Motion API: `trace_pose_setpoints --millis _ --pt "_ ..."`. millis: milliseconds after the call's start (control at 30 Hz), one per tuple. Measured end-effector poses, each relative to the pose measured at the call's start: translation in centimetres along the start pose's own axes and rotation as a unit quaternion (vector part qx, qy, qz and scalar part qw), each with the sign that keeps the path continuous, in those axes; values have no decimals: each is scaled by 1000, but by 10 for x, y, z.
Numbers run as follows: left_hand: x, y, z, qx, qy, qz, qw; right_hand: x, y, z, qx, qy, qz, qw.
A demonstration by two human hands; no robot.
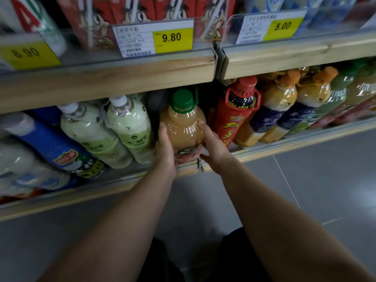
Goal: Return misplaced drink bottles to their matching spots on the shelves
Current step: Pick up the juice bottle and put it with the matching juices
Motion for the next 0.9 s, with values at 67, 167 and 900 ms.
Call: trace_pose_setpoints --millis 67,167,900 --pt "-4 -3 0 22 -18 0 1000 2 -7 1 8 -10 3 1000" --pt "-4 -6 3 2 5 18 1000 1 -10 0 32 -23 15 999" --pt "86 18 22 -276 199 -218 915 76 -70 -18 -89 -31 59 994"
Point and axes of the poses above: each hand's wrist, its own x-axis away from the middle knuckle, its own y-axis out of the palm, z = x × y, the point moved 8 cm from there along -x, towards the middle knuckle, and after that the axes turned 9 degrees about z, right-handed, at the moved point
